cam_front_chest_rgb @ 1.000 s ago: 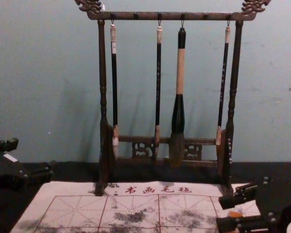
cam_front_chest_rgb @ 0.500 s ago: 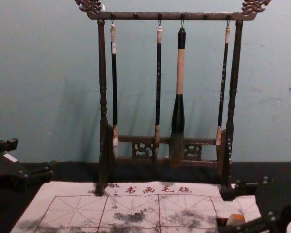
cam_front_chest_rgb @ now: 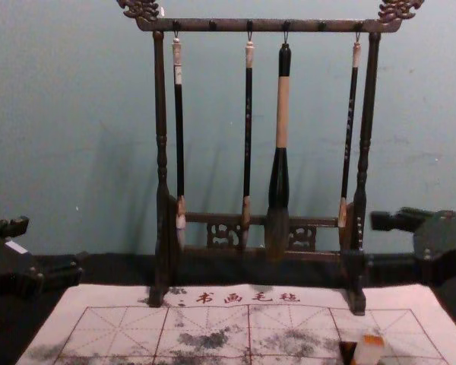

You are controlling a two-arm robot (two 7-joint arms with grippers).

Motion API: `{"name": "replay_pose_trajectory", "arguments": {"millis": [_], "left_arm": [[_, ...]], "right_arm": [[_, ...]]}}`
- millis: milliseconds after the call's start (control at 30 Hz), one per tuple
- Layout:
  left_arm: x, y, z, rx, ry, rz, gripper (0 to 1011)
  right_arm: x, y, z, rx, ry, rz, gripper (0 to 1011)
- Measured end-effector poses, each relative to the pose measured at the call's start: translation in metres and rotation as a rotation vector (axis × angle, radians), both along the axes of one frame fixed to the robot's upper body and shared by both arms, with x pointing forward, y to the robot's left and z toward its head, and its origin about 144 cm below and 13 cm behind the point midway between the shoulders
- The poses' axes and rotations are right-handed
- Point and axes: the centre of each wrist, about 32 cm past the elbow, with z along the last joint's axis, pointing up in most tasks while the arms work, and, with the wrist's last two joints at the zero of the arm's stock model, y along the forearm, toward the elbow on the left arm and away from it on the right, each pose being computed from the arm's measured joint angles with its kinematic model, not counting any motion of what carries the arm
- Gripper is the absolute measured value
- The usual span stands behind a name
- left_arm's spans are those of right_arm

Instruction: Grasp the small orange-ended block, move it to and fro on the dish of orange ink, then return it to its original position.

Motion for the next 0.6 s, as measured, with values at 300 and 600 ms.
{"name": "replay_pose_trajectory", "arguments": {"millis": [300,600], "left_arm": [[0.000,0.000,0.000,0.000,0.000,0.000,1001],[0.000,0.000,0.000,0.000,0.000,0.000,1002]], "right_arm": [[-0.037,0.009,-0.034,0.127,-0.004,-0.319,1003],[-0.051,0.018,-0.064,0.191,0.016,-0.474,1003]]}}
